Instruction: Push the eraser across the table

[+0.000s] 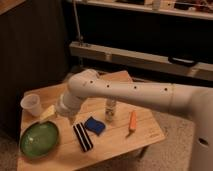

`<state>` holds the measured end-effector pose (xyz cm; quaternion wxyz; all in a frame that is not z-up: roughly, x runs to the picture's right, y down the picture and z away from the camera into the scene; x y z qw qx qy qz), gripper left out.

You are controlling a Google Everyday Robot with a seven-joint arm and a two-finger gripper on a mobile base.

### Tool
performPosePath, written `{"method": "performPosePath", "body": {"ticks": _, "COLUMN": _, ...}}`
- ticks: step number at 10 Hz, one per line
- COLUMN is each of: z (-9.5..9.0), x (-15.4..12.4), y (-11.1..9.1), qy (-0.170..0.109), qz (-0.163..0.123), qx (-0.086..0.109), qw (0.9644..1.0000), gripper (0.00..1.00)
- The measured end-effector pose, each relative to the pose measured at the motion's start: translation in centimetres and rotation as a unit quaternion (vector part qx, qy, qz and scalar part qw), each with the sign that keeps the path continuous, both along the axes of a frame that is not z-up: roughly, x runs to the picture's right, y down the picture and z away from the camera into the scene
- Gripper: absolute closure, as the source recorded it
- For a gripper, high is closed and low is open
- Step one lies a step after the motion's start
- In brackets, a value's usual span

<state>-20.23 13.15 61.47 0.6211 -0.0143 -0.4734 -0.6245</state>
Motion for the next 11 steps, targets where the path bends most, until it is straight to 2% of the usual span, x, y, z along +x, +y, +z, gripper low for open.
{"method": "performPosePath", "body": {"ticks": 2, "z": -4.1, "x": 3.4, "y": 1.0, "qy": 0.007, "qz": -0.011, "qx": 0.005, "qw": 0.9999, "gripper": 0.63}}
{"method": "performPosePath", "body": {"ticks": 4, "z": -5.7, "x": 4.2, "y": 2.6, "qy": 0.011, "qz": -0.024, "qx": -0.001, "qw": 0.9997, "gripper": 0.8}}
{"method": "performPosePath", "body": {"ticks": 5, "z": -5.8, "x": 4.3, "y": 3.8, "qy": 0.017, "qz": -0.031, "qx": -0.008, "qw": 0.9994, "gripper": 0.92}}
{"method": "performPosePath", "body": {"ticks": 6, "z": -5.4, "x": 4.4, "y": 4.8, "qy": 0.024, "qz": -0.034, "qx": -0.012, "qw": 0.9991, "gripper": 0.98}}
{"method": "performPosePath", "body": {"ticks": 8, "z": -3.4, "x": 4.8, "y": 8.2, "qy": 0.041, "qz": -0.041, "qx": -0.024, "qw": 0.9981, "gripper": 1.0}}
{"method": "performPosePath", "body": {"ticks": 9, "z": -1.7, "x": 5.3, "y": 10.9, "qy": 0.052, "qz": -0.043, "qx": -0.031, "qw": 0.9972, "gripper": 1.0}}
{"method": "performPosePath", "body": {"ticks": 11, "z": 0.9, "x": 6.3, "y": 14.9, "qy": 0.072, "qz": -0.042, "qx": -0.041, "qw": 0.9957, "gripper": 1.0}}
